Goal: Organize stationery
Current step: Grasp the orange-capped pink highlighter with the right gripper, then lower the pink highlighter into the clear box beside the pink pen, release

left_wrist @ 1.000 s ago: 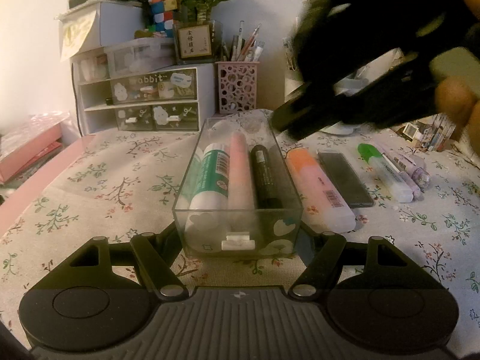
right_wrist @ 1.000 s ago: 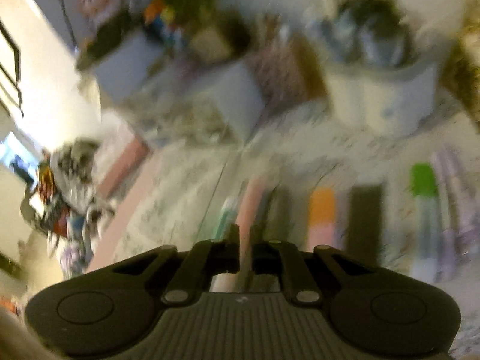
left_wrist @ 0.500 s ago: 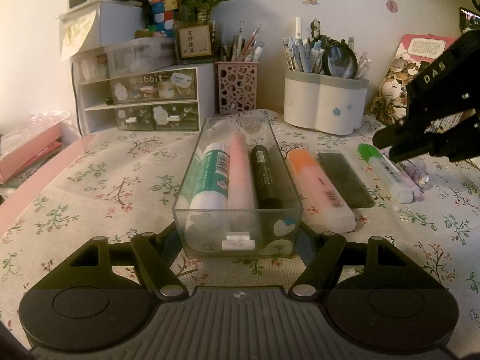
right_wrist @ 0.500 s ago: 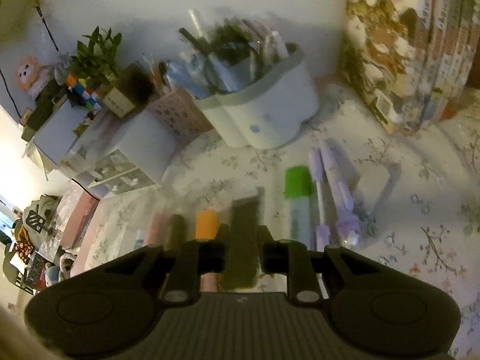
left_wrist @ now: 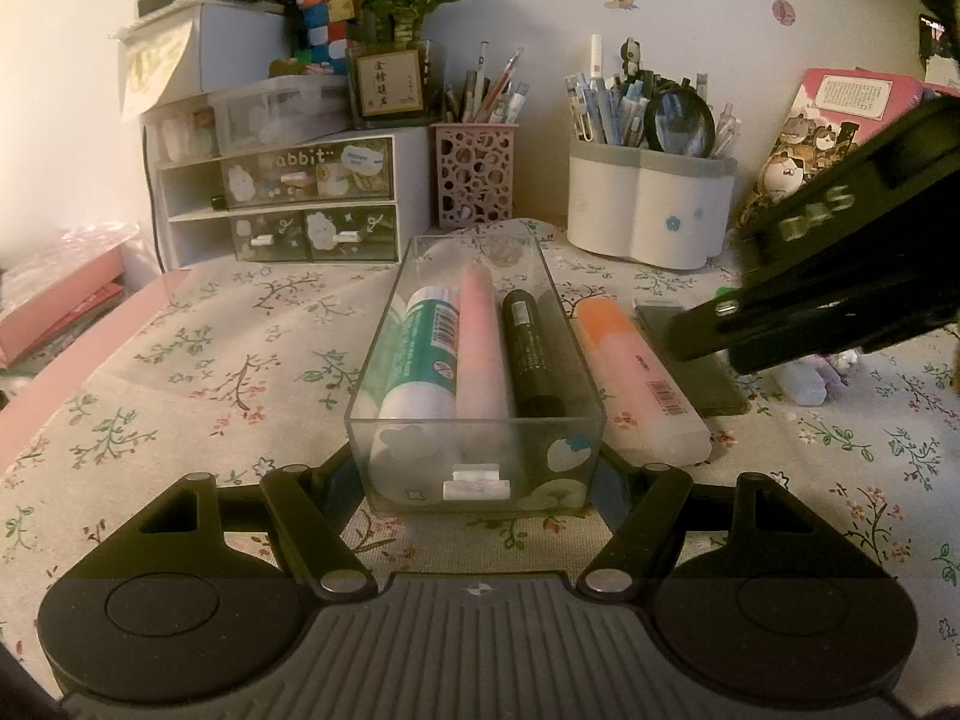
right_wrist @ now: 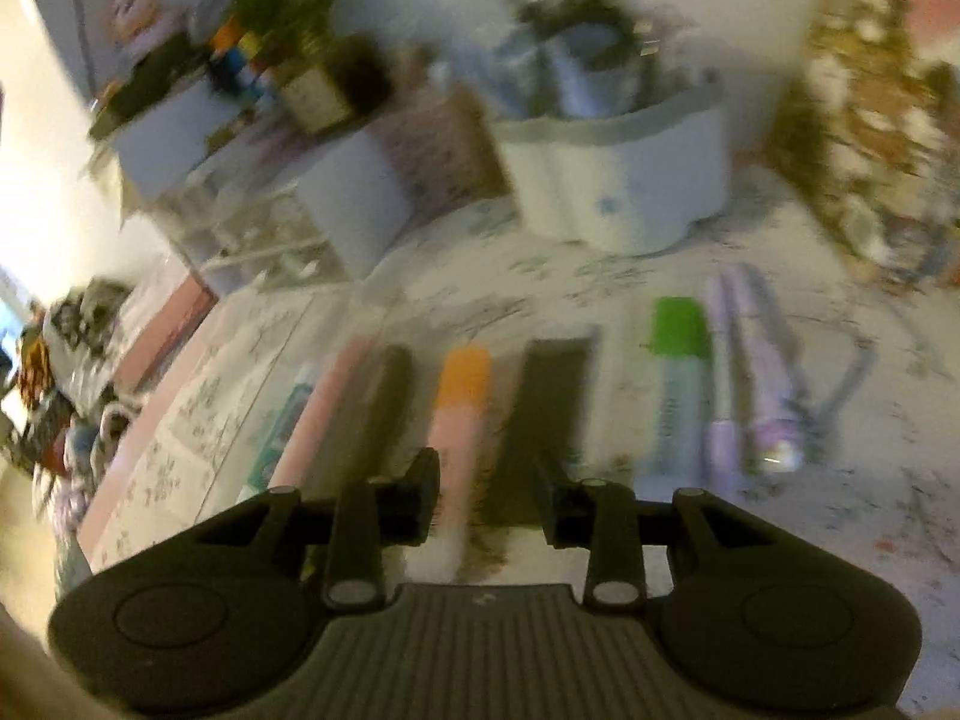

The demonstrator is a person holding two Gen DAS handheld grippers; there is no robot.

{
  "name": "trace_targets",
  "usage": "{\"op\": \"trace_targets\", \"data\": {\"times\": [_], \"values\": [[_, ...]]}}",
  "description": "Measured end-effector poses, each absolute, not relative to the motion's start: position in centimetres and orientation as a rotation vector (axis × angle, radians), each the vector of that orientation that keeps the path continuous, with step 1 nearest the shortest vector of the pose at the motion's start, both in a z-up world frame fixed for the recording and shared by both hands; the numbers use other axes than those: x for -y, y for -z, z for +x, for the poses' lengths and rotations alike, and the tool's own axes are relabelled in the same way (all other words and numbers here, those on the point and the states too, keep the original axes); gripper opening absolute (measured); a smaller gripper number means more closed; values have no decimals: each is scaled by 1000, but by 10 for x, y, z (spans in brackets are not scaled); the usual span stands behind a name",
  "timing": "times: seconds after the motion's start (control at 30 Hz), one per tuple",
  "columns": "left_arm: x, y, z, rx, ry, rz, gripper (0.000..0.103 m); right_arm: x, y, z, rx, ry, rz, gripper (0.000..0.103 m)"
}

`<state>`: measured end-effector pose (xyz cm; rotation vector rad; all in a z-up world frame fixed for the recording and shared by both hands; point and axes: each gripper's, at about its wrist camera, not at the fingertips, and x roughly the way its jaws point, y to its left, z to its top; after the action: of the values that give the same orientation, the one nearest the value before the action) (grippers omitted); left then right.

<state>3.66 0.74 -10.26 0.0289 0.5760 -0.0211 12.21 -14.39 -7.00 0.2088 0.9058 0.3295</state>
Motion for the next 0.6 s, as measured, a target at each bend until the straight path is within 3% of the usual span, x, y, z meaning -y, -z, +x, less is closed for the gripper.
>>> {"op": "trace_targets", "data": {"times": [0.43, 0.6], "values": [[-7, 103, 37, -576, 21, 29, 73, 104, 83, 142, -957, -372, 72, 33], [-7, 103, 37, -576, 21, 29, 73, 104, 84, 141, -950, -345, 79, 24]]}}
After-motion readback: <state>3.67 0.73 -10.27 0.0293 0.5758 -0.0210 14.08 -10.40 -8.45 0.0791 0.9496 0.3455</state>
